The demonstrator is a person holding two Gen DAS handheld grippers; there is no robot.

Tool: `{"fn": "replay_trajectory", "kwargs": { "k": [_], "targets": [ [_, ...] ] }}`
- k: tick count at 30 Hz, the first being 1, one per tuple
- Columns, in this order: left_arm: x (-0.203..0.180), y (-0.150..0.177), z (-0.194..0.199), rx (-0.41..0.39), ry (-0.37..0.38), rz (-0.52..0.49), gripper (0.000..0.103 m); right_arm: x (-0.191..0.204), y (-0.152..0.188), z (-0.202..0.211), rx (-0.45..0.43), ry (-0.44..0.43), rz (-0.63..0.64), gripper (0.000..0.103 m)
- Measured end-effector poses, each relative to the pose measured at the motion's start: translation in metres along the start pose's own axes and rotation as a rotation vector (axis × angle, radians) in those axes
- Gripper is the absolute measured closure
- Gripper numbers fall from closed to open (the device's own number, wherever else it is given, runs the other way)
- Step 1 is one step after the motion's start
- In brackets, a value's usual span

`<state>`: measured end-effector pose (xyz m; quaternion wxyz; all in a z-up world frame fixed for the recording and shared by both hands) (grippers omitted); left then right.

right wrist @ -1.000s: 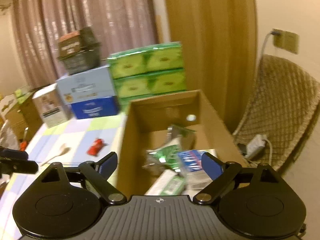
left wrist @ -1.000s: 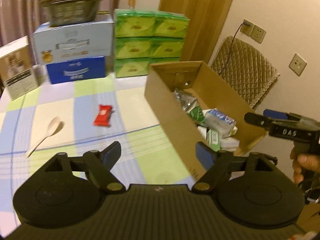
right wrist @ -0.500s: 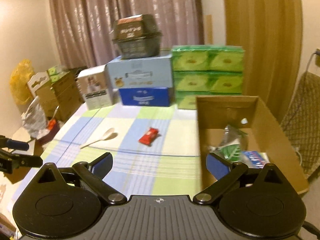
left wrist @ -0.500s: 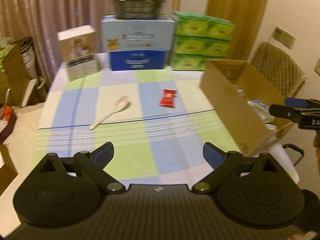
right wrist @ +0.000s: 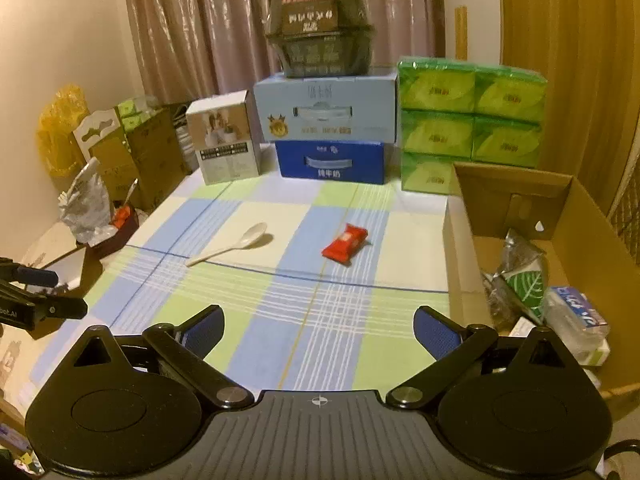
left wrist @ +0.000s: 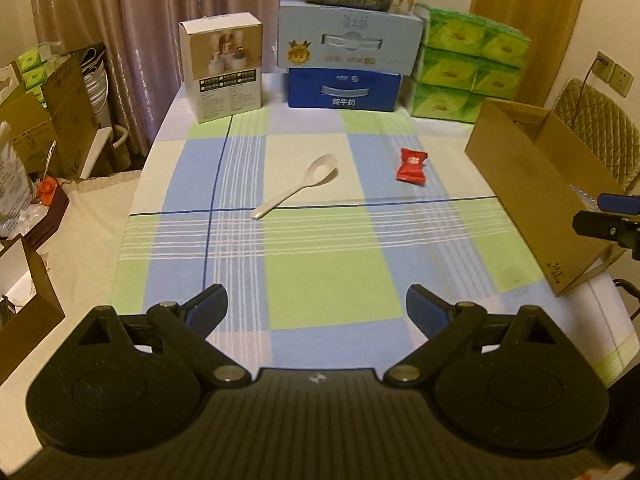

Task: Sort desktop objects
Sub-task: 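Withdraw both open tools from the cardboard box back over the table, then grasp the white spoon with the left tool while the right grasps the red candy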

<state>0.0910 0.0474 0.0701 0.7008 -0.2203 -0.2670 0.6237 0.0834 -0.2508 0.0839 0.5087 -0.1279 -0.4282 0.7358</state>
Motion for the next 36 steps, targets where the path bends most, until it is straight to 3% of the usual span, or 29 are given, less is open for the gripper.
{"fn": "replay_trajectory", "kwargs": {
  "k": [8,21,27,33,36],
  "targets": [
    [0.002,-0.014,-0.039,-0.023,0.033,-0.054,0.009,-0.007,0.002,-0.047,0.020,0.002,-0.023,0.004],
    [-0.015,-0.063,-0.150,-0.076,0.089,-0.199,0.014,-0.051,-0.019,-0.147,-0.017,0.058,-0.096,0.005],
    [-0.025,-0.084,-0.195,-0.085,0.109,-0.236,0.024,-0.067,-0.029,-0.193,-0.026,0.069,-0.109,0.013],
    [-0.040,-0.097,-0.230,-0.091,0.124,-0.285,0.026,-0.079,-0.037,-0.226,-0.015,0.079,-0.111,0.017],
    [-0.049,-0.102,-0.245,-0.080,0.131,-0.315,0.034,-0.085,-0.039,-0.236,-0.002,0.078,-0.100,0.018]
  ]
}}
Point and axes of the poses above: each gripper's, at about its wrist camera, not at the fingertips, and z roughly against the way its jaws point, x to its left, y to its underside, the point moved 3 cm from there along -z, roughly the way its jaws point, and after that the axes turned 12 degrees about -y, right-handed, at the moved point
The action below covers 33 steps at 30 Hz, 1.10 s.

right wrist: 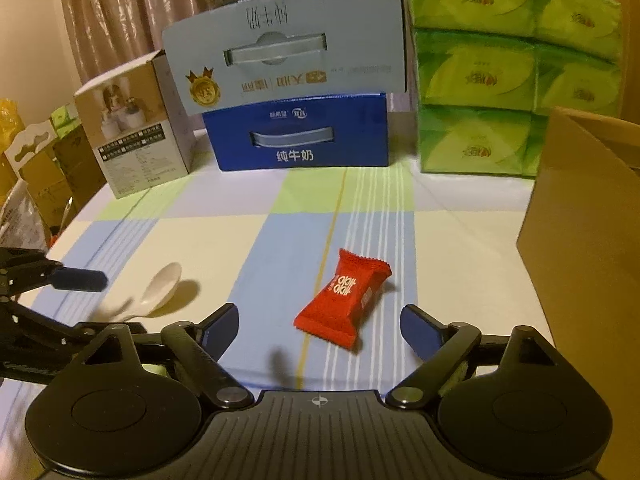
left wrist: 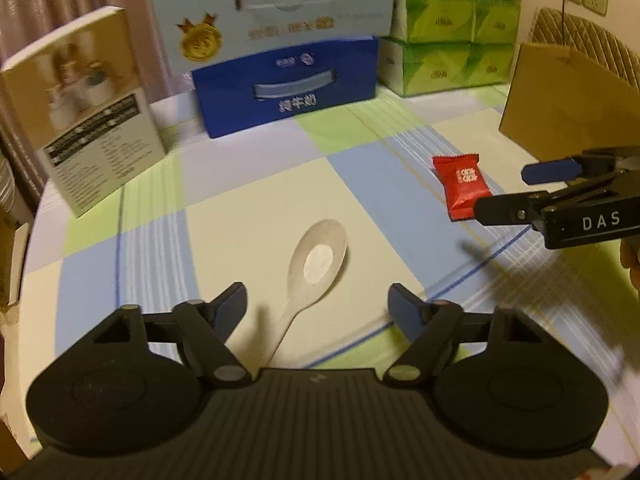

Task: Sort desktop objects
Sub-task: 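Grasp the white spoon with the left tool while the right grasps the red candy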

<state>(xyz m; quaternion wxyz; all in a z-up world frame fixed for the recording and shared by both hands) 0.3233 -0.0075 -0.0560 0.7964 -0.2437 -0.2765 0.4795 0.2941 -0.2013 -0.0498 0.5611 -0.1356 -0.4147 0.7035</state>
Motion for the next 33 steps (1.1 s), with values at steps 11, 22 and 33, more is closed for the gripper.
{"fn": "replay_trajectory", "kwargs": {
  "k": [11,22,33],
  "targets": [
    [-0.003,-0.004,-0.029,0.008,0.003,-0.006,0.061,-0.006,-0.005,-0.029,0.003,0.004,-0.011,0.019],
    [-0.001,-0.004,-0.026,0.068,-0.030,0.098,0.093,-0.003,-0.007,-0.047,0.026,0.090,0.031,0.054],
    [-0.030,0.035,0.030,0.140,0.004,0.166,0.100,0.016,0.043,0.016,0.155,0.024,0.027,0.079]
  ]
}}
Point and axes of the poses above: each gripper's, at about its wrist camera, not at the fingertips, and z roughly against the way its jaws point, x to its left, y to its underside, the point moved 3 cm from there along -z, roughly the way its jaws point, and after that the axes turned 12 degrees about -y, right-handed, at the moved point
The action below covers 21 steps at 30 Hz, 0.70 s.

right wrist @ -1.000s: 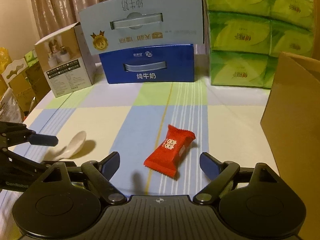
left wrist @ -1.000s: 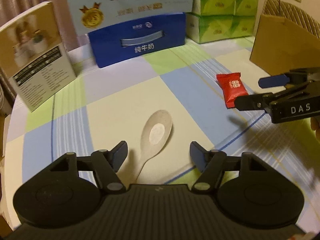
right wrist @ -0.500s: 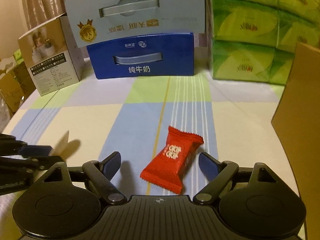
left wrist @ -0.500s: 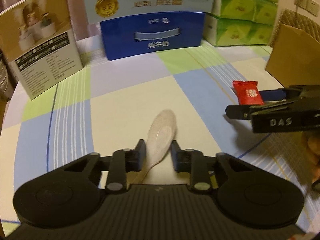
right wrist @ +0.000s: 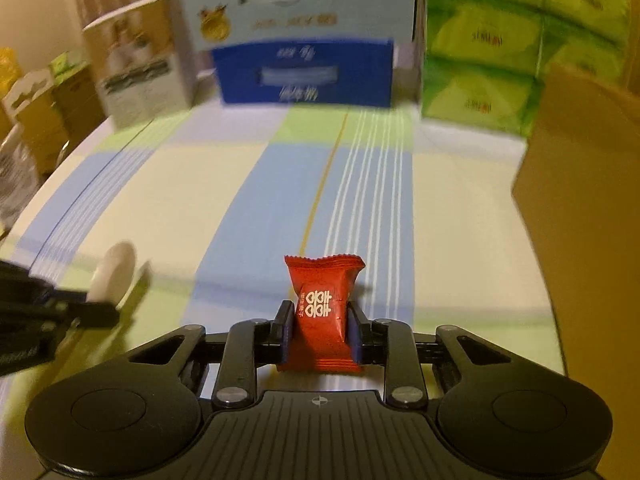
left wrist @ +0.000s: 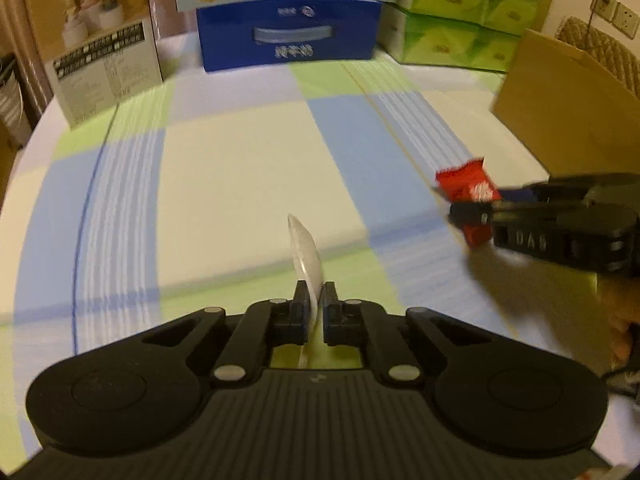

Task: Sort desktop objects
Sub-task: 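Grasp the white spoon with the left tool while the right grasps the red candy, then lift the spoon with the left tool while the right lifts the red candy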

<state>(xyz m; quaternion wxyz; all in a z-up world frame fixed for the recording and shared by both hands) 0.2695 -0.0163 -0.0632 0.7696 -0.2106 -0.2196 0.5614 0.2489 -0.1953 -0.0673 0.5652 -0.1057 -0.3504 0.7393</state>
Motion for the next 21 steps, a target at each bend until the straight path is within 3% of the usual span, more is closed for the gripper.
{"fn": "replay_trajectory", "kwargs": {
  "k": [6,15,17,18,21],
  "targets": [
    [-0.023,0.047,0.047,0.022,0.026,0.037,0.100,0.012,0.056,0.060,0.042,-0.054,-0.028,0.079],
    [-0.054,0.101,0.106,-0.011,0.004,0.055,0.097,0.031,0.114,0.121,0.001,-0.061,0.013,0.079],
    [-0.058,0.107,0.109,-0.012,0.003,0.060,0.086,0.032,0.121,0.122,-0.010,-0.062,0.012,0.079],
    [-0.059,0.110,0.111,-0.018,0.005,0.067,0.073,0.031,0.123,0.121,-0.012,-0.067,-0.005,0.079],
    [-0.057,0.116,0.115,-0.043,0.006,0.073,0.068,0.029,0.127,0.122,-0.017,-0.069,-0.031,0.079]
  ]
}}
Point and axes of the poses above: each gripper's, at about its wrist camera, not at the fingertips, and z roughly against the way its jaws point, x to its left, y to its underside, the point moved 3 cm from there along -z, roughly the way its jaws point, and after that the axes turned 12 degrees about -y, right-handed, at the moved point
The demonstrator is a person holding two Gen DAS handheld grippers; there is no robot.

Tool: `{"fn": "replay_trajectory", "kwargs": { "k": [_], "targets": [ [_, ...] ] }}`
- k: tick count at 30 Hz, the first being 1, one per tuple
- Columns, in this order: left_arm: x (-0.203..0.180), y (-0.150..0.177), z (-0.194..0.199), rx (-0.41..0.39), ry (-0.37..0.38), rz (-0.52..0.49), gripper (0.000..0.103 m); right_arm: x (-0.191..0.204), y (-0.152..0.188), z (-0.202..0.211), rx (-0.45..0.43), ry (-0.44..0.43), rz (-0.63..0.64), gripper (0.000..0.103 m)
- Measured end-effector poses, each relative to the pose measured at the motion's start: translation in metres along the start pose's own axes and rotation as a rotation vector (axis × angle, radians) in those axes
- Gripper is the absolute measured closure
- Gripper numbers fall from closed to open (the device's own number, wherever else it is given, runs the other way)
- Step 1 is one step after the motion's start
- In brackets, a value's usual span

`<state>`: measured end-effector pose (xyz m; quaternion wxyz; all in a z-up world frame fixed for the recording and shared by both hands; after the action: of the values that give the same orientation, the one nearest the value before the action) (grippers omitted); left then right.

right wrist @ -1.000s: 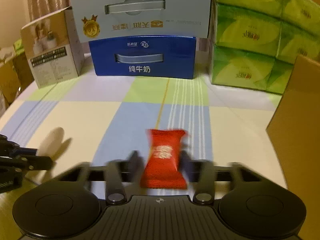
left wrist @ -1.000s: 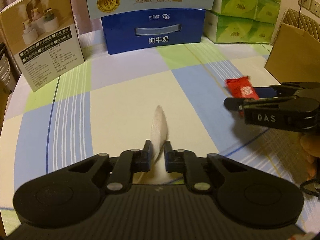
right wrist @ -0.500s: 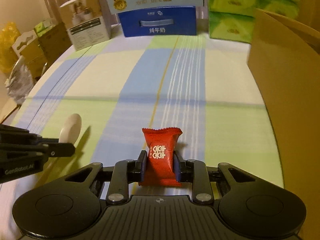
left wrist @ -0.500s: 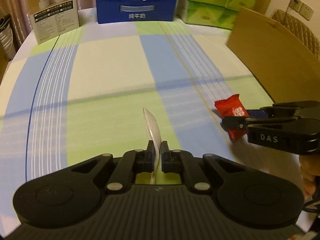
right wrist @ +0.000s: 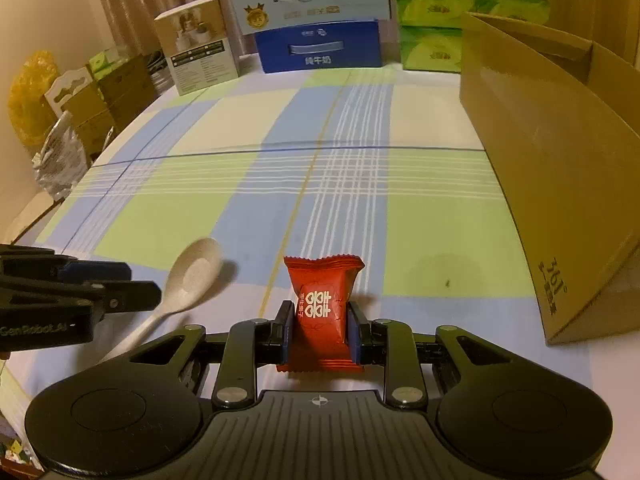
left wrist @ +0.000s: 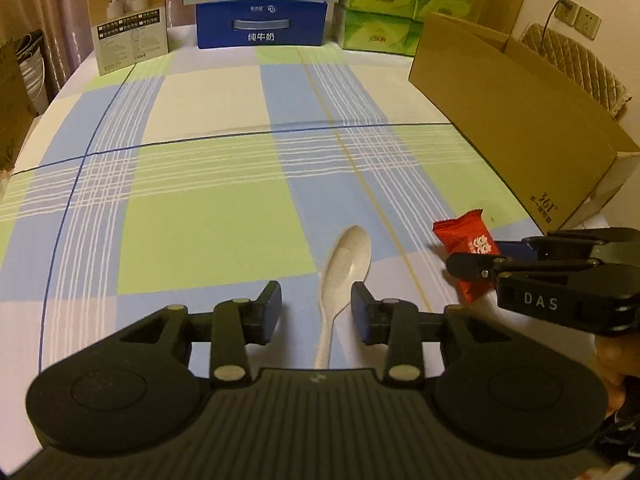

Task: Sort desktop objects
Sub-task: 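Lift the spoon with the left tool while the right lifts the red candy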

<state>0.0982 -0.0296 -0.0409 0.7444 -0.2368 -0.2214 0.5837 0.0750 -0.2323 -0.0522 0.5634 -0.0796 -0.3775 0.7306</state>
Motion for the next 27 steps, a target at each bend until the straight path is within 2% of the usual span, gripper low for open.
{"fn": "replay_trajectory", "kwargs": {
  "k": [1,6,10,17,21,23,25,27],
  "targets": [
    [0.000,0.001,0.000,-0.006,0.000,-0.003,0.063,0.000,0.000,0.000,-0.004,0.005,0.004,0.079],
    [-0.013,-0.002,0.000,-0.063,0.019,-0.093,0.055,0.000,0.000,0.001,-0.016,0.015,0.013,0.079],
    [-0.024,-0.003,-0.011,-0.075,0.031,-0.168,0.055,0.000,0.000,0.001,-0.025,0.036,0.040,0.079],
    [-0.029,0.000,-0.024,-0.077,-0.005,-0.186,0.056,0.000,0.000,-0.002,-0.030,0.064,0.067,0.079],
    [-0.028,-0.001,-0.030,-0.080,-0.015,-0.178,0.062,0.000,0.001,-0.004,-0.026,0.082,0.093,0.079],
    [-0.028,0.000,-0.033,-0.070,-0.017,-0.171,0.062,0.000,0.001,-0.004,-0.022,0.085,0.102,0.076],
    [-0.030,0.000,-0.035,-0.074,-0.018,-0.171,0.062,-0.001,0.002,-0.005,-0.017,0.092,0.104,0.064],
    [-0.031,-0.001,-0.035,-0.078,-0.021,-0.173,0.062,-0.002,0.003,-0.005,-0.014,0.098,0.101,0.059]
  ]
}}
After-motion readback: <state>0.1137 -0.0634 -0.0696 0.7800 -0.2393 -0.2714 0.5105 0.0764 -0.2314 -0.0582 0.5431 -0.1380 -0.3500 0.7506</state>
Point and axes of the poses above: each gripper's, at about its wrist camera, not at the fingertips, and z roughly against the way its jaws point, x to its left, y to its underside, the point moved 3 cm from there along -z, roughly the way its jaws point, and after that the axes turned 12 degrees about -y, right-handed, at the moved point
